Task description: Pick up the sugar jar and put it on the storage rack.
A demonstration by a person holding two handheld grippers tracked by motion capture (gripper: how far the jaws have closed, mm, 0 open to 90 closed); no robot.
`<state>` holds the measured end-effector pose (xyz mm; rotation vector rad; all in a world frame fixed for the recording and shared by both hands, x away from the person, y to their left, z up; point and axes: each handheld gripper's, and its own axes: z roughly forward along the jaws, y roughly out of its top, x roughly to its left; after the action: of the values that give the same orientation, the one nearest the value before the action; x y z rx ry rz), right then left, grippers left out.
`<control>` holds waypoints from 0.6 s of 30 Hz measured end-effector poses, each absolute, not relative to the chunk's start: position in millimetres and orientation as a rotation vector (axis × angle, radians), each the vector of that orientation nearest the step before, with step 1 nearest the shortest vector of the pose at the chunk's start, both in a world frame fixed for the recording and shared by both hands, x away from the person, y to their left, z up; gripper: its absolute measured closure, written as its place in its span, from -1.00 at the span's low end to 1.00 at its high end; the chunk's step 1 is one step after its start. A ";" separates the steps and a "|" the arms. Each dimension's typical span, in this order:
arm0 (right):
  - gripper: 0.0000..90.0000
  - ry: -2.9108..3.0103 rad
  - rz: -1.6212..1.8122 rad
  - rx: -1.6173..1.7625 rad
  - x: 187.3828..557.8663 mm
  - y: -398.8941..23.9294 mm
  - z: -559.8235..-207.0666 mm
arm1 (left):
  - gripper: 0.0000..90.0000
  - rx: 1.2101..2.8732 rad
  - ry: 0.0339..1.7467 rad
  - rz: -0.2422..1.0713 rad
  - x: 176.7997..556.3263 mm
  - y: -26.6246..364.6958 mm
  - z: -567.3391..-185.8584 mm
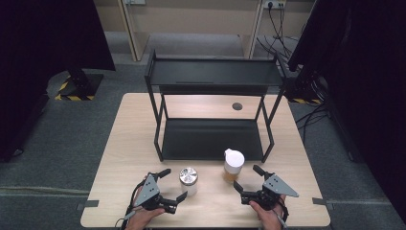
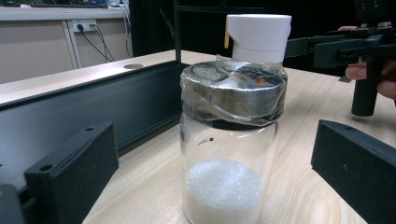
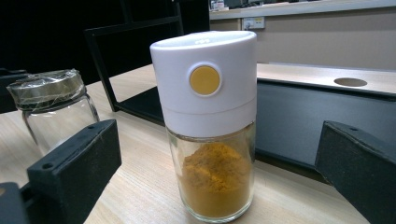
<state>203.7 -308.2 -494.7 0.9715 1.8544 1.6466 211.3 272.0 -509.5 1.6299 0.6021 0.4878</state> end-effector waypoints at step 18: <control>-0.99 1.856 1.651 0.971 204.6 -307.4 -496.3 | -1.00 1.651 0.601 0.475 211.1 257.7 -507.4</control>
<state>204.6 -307.4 -496.3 0.9706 1.8556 1.6515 211.1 257.7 -507.4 1.6511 0.6006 0.4754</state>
